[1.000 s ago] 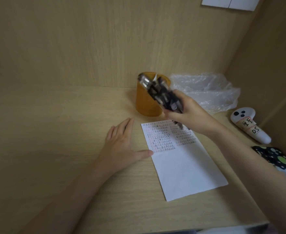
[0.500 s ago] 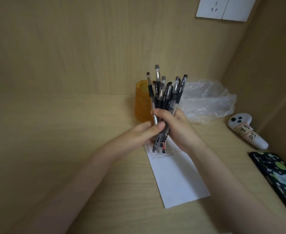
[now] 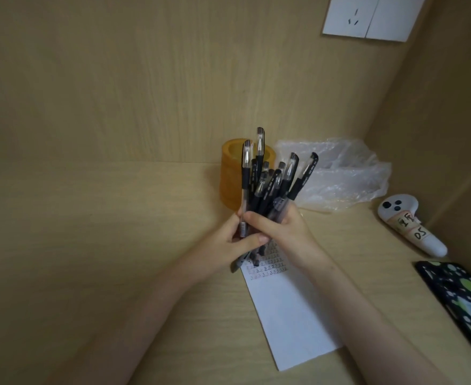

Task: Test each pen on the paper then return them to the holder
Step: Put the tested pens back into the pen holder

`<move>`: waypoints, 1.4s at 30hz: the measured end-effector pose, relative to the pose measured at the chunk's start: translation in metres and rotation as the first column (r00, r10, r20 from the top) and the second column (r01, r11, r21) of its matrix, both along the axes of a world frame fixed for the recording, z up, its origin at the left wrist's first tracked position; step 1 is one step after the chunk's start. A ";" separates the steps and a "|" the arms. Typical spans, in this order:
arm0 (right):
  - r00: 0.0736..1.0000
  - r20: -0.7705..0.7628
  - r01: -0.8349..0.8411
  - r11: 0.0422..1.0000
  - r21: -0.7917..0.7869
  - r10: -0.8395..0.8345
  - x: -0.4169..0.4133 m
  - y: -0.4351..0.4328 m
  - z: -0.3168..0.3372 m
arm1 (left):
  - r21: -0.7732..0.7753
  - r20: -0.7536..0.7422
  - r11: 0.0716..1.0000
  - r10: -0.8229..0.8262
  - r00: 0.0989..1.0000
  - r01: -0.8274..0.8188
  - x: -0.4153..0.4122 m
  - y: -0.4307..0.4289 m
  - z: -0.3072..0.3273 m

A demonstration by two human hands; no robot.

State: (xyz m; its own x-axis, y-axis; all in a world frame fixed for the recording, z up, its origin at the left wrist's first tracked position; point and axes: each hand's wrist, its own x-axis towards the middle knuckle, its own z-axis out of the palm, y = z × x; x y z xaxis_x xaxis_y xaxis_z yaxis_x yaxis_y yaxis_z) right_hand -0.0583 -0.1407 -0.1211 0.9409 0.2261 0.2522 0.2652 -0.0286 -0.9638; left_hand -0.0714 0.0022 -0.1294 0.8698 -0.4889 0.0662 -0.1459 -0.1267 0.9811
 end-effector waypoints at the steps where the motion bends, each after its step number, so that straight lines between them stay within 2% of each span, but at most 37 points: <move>1: 1.000 -0.004 -0.001 1.000 0.004 0.001 -0.001 0.000 -0.001 | -0.026 -0.011 1.000 0.013 1.000 -0.013 0.000 0.000 0.000; 4: 0.999 -0.034 0.013 1.000 0.005 -0.013 -0.001 -0.002 -0.003 | -0.096 -0.051 0.995 0.030 0.998 -0.034 -0.002 0.001 -0.001; 7: 0.998 -0.062 0.018 1.000 -0.005 -0.018 -0.001 -0.002 -0.003 | -0.090 -0.075 0.996 0.022 0.997 -0.029 -0.004 -0.001 -0.003; 15: 0.989 -0.106 -0.111 0.993 -0.046 0.106 0.003 -0.002 0.004 | -0.159 -0.105 0.987 -0.021 0.994 0.004 -0.006 -0.004 0.001; 18: 0.988 -0.075 -0.142 0.987 -0.078 0.136 0.001 -0.001 0.012 | -0.178 -0.096 0.984 -0.019 0.995 0.002 -0.006 -0.003 0.003; 24: 0.991 -0.072 -0.126 0.972 -0.199 0.114 -0.002 0.002 0.025 | -0.301 -0.209 0.954 -0.065 0.976 -0.001 -0.009 -0.003 0.006; 28: 0.991 -0.055 -0.132 0.965 -0.228 0.122 -0.004 0.006 0.030 | -0.326 -0.204 0.945 -0.058 0.977 -0.012 -0.010 0.000 0.006; 30: 0.990 -0.097 -0.117 0.971 -0.209 0.099 -0.004 0.004 0.031 | -0.357 -0.192 0.934 -0.046 0.980 -0.027 -0.010 0.002 0.007; 32: 0.997 -0.073 -0.025 0.994 -0.102 0.018 0.003 -0.002 0.029 | -0.378 -0.206 0.923 -0.005 0.979 -0.075 -0.007 0.006 0.010; 34: 0.978 -0.037 0.208 0.978 0.008 -0.207 0.015 -0.008 0.027 | -0.379 -0.221 0.914 0.062 0.973 -0.144 -0.001 0.013 0.012; 36: 0.910 -0.053 0.411 0.912 -0.017 -0.411 0.024 -0.012 0.024 | -0.385 -0.210 0.904 0.108 0.972 -0.184 0.003 0.020 0.014; 37: 0.894 -0.066 0.437 0.896 -0.075 -0.442 0.028 -0.012 0.020 | -0.392 -0.203 0.900 0.117 0.972 -0.190 0.005 0.022 0.016; 39: 0.922 -0.106 0.348 0.916 -0.201 -0.373 0.033 -0.009 0.015 | -0.403 -0.196 0.893 0.131 0.972 -0.202 0.006 0.025 0.017; 41: 0.946 -0.132 0.259 0.933 -0.249 -0.297 0.039 -0.001 0.013 | -0.412 -0.197 0.888 0.132 0.971 -0.205 0.006 0.024 0.017; 42: 0.946 -0.108 0.267 0.923 -0.276 -0.306 0.045 0.003 0.012 | -0.415 -0.197 0.887 0.128 0.972 -0.201 0.006 0.024 0.017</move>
